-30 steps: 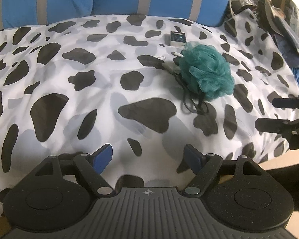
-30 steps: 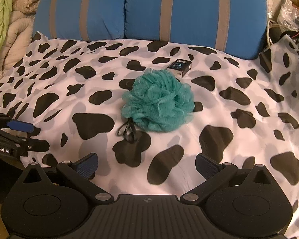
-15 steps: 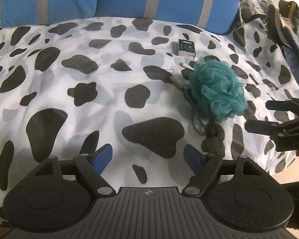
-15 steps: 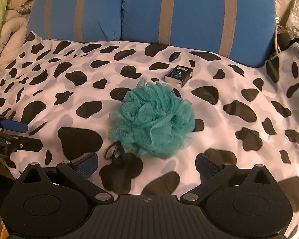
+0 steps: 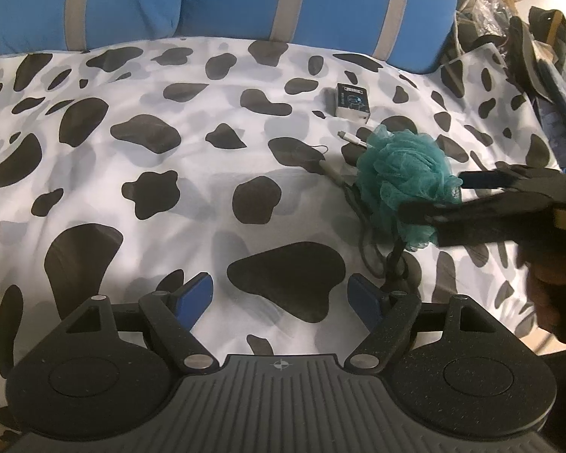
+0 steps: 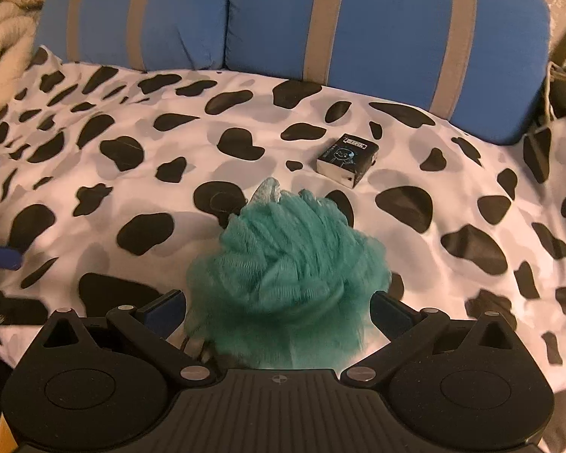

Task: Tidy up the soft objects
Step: 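Grasp the teal mesh loofah with the right gripper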

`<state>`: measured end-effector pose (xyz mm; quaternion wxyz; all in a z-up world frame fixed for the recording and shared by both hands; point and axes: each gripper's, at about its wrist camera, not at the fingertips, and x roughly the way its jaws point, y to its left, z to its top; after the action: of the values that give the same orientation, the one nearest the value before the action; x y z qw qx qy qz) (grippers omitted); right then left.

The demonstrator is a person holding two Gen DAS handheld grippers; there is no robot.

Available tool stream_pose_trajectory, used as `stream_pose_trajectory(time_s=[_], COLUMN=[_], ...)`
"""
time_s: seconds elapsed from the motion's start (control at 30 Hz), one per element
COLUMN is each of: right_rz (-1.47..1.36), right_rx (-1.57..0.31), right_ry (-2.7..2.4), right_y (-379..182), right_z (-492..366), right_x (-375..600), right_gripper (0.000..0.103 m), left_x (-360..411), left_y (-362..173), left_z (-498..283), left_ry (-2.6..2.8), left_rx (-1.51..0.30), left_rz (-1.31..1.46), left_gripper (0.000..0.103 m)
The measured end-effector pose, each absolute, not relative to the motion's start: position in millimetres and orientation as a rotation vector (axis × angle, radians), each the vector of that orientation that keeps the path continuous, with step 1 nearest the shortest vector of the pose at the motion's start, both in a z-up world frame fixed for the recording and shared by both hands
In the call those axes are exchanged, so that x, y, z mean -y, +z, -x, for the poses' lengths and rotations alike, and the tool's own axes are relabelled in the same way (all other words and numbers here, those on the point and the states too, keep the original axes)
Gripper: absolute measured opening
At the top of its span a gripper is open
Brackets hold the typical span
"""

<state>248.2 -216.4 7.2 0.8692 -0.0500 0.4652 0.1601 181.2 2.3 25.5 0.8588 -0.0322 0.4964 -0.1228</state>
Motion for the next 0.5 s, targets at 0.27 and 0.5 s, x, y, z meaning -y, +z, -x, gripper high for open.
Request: stream_pose_trajectory(time_s=[0.27,0.5], right_rz=[0.100,0.083], right_rx=[-1.044,-1.064], right_ry=[0.242,0.218], right_y=[-21.7,-37.6], right_z=[-284.9,-300.0], right_x=[211.4,209.3], right_gripper=[0.103,0.102], left_x=[-5.4,-5.1], left_y=[23.6,22.1], left_z=[-181.8,-181.5], left_ry=[-0.278,-0.290], left_rx=[-1.070,-1.082], left_rz=[0.090,0.093], left_gripper=[0.078,0.078])
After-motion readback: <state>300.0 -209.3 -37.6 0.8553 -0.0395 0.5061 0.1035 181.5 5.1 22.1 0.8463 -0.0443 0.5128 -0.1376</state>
